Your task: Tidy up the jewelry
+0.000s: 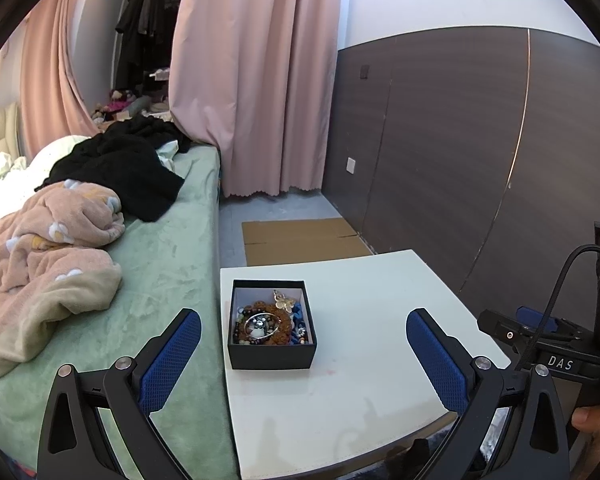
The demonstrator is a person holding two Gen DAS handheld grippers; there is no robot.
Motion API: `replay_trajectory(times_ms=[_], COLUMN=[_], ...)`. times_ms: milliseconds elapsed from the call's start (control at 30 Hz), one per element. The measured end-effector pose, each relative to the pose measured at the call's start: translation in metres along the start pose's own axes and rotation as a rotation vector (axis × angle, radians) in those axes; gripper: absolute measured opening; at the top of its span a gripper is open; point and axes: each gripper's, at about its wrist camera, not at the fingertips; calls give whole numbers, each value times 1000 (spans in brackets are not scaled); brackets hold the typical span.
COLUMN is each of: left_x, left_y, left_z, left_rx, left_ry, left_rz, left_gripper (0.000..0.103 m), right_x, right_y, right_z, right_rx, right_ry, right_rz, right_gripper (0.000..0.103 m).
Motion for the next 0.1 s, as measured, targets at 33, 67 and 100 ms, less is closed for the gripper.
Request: replay_trajectory(times_ms=[33, 67, 100], left_x=[0, 0, 0], left_y=[0, 0, 0], left_z=[0, 0, 0], left_rx=[0, -1, -3], left_ry=[0, -1, 0], left_rz=[1, 1, 1], left_gripper=[103, 102, 102], right_x=[0, 1, 0], right_y=[-1, -1, -1], right_z=[0, -1, -2], right_rx=[3, 5, 7], right_ry=[2, 3, 4], right_rz=[-1, -1, -1], right_gripper=[103, 103, 103])
Point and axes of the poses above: each gripper's, at about its wrist camera, not at the fingertips, and x roughly the way its jaws point, y to its left, z to its top, and after that the axes turned 7 degrees about -y, right-handed
